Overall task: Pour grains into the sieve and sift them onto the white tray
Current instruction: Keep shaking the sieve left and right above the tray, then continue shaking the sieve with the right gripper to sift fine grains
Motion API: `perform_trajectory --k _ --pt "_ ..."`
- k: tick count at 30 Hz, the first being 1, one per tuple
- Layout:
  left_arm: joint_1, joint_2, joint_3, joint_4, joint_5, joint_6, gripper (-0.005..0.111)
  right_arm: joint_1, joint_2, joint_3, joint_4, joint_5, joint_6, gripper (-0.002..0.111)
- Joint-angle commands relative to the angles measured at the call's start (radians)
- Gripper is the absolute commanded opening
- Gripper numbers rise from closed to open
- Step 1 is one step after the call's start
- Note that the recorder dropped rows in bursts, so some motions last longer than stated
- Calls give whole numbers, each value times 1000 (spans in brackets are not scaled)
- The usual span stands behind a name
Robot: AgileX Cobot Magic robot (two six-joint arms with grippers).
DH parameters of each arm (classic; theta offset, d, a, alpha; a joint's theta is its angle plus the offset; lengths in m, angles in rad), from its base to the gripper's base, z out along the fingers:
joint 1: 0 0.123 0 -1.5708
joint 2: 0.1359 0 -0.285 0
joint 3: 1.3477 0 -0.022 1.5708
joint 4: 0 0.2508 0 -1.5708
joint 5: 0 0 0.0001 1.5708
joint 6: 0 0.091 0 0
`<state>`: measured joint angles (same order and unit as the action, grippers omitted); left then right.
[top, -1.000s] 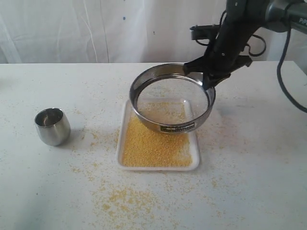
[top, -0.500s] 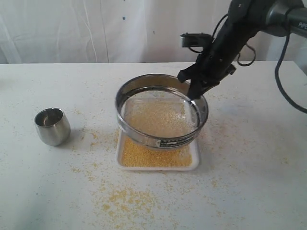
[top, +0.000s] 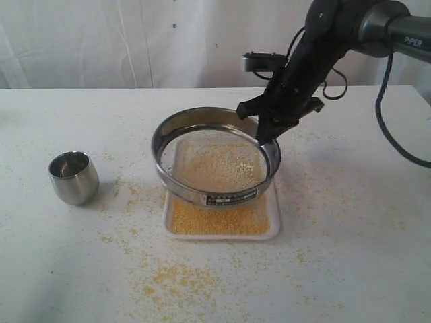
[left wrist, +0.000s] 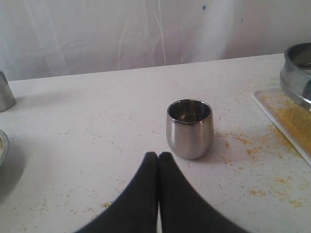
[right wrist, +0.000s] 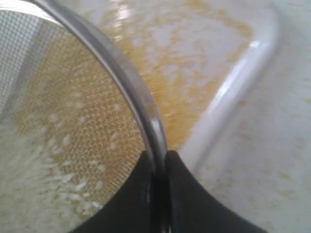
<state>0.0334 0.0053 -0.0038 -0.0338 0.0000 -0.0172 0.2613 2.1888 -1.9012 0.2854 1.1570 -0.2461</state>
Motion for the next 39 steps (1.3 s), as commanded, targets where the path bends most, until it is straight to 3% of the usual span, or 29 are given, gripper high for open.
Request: perform_trajectory --k 1,3,5,7,9,11,15,16,18,21,23,26,28,30,33,35,37,39 --pt "1 -5 4 -6 -6 -6 0 -14 -16 3 -51 26 63 0" --pt "1 -5 4 -6 -6 -6 0 -6 -14 8 163 64 -253 0" --pt "1 -5 4 -6 -6 -6 0 -2 -16 8 184 64 -326 0" --pt "1 -5 4 -6 -6 -6 0 -2 -16 6 11 6 -150 0" --pt "1 -5 4 -6 -6 -6 0 -2 -16 6 -221 -51 156 0" --pt "1 -5 4 -6 -6 -6 0 -2 -16 6 -258 -14 236 0" --pt "1 -5 4 -6 -6 -6 0 -2 -14 12 146 64 -276 0" --pt "1 -5 4 -6 -6 -6 0 -2 -16 14 167 64 -299 0" --pt "1 -5 4 -6 -6 -6 0 -4 -23 14 75 60 -246 0" --pt "1 -5 4 -6 -6 -6 0 -4 -23 14 -238 -37 144 0" --pt "1 -5 4 -6 -6 -6 0 -4 -23 19 -240 -2 209 0" --pt "1 -5 4 -6 -6 -6 0 -4 -14 24 136 64 -244 0" --pt "1 -5 4 -6 -6 -6 0 -2 -18 35 248 64 -361 0" --pt "1 -5 4 -6 -6 -6 0 -2 -23 35 131 20 -260 0" --pt "1 -5 4 -6 -6 -6 0 -2 -27 38 -245 -119 181 0" --pt "1 -5 4 -6 -6 -6 0 -2 -27 38 -320 -96 294 0" --pt "1 -5 4 -6 -6 -6 0 -2 -27 38 -126 -29 93 0" --pt "1 -5 4 -6 -6 -6 0 -2 -25 38 211 64 -268 0"
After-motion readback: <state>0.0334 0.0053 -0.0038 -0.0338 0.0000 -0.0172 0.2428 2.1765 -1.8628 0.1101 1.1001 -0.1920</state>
